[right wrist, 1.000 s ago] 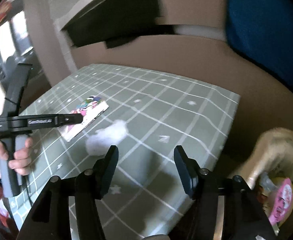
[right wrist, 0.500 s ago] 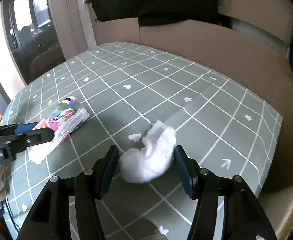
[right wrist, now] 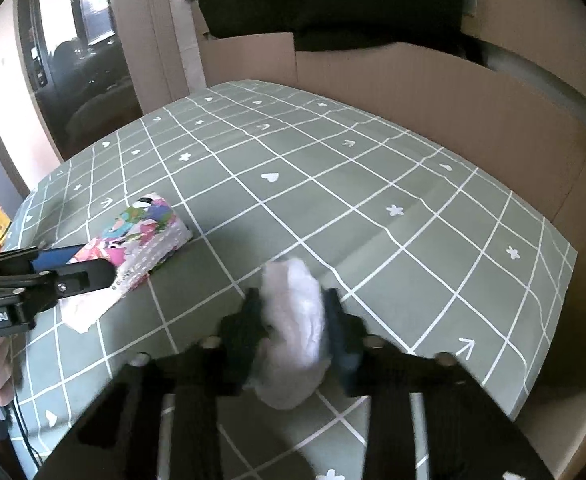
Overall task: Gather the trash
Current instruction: 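Carry the tissue pack and white tissue into the bin and open both tools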
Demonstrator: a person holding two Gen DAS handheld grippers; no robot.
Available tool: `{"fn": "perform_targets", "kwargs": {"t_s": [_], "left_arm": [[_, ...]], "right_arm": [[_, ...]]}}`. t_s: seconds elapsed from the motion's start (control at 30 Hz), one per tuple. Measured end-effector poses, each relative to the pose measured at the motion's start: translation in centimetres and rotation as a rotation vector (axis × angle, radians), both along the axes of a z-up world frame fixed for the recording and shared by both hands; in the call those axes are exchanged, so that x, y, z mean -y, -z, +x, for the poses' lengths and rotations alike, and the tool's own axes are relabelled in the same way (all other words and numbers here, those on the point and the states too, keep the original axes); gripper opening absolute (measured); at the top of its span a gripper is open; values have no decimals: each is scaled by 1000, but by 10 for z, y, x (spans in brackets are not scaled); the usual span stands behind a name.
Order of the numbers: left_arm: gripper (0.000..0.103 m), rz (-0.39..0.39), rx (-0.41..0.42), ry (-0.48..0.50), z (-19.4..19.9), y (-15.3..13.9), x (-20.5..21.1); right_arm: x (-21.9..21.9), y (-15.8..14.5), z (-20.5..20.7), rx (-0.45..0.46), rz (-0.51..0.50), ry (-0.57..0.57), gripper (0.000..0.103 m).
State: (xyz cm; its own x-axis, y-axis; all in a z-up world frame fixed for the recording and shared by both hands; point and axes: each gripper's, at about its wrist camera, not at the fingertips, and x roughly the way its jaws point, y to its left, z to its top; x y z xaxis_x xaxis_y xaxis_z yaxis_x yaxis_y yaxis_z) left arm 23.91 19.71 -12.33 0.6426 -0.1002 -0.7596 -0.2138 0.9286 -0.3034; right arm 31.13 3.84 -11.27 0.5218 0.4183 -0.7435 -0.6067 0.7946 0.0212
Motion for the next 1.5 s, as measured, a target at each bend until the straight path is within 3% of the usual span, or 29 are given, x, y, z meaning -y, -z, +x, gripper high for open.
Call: {"fn": "perform_targets", "kwargs": {"t_s": [0.13,0.3,0.6,0.97,1.23,1.5], "left_arm": [[46,-77,-5,1,2,-2,-1],[45,-29,58,12,0,-26,13],[45,72,271,71,-11,-99,59],[45,94,423,219,-18,-153,141],[45,98,509,341,-22,-173,214],[45,103,499,448,-23,-165,277]], "right_arm": [[5,-15,-11,50,-16,4,19],[23,-45,-27,108,14,28,19],[61,-100,-60,241,52,89,19],[140,-154,-98,368,105,239,19],[212,-177,-127,443,105,388,19],[274,-174,-141,457,106,525,19]]}}
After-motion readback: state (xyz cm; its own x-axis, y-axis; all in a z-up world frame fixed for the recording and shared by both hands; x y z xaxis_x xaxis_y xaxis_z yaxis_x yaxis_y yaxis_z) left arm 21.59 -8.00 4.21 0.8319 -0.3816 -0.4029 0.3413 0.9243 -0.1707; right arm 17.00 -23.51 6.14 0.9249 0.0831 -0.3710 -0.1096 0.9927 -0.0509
